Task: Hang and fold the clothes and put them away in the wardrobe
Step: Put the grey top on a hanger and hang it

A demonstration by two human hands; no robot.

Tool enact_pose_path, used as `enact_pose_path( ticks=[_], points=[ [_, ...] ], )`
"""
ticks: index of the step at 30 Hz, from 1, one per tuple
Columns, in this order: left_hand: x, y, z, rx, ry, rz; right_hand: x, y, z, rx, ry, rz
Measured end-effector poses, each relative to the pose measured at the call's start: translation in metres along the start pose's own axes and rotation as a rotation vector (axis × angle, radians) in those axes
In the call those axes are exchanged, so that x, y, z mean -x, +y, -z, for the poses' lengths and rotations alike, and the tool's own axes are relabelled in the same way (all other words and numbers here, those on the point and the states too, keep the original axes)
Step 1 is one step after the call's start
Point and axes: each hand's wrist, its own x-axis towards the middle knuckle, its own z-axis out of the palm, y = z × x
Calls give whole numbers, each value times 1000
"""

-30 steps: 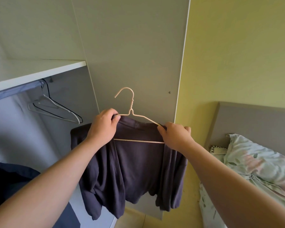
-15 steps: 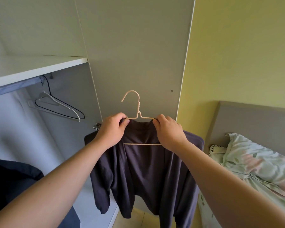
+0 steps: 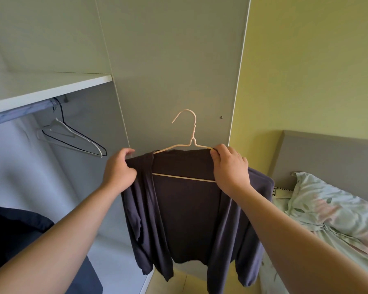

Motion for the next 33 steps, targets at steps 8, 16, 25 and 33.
enact_pose_path(
  ticks=[8, 16, 25, 33],
  points=[
    [-7, -39, -5, 234, -22, 277, -6, 3, 5, -84, 25, -56],
    [-14, -50, 6, 197, 52, 142, -14, 2, 15, -118, 94, -108],
    [6, 20, 25, -179, 256, -428, -3, -15, 14, -89, 125, -26],
    [21, 71, 5, -266, -37, -571, 8, -30, 4, -21, 98, 61]
  ],
)
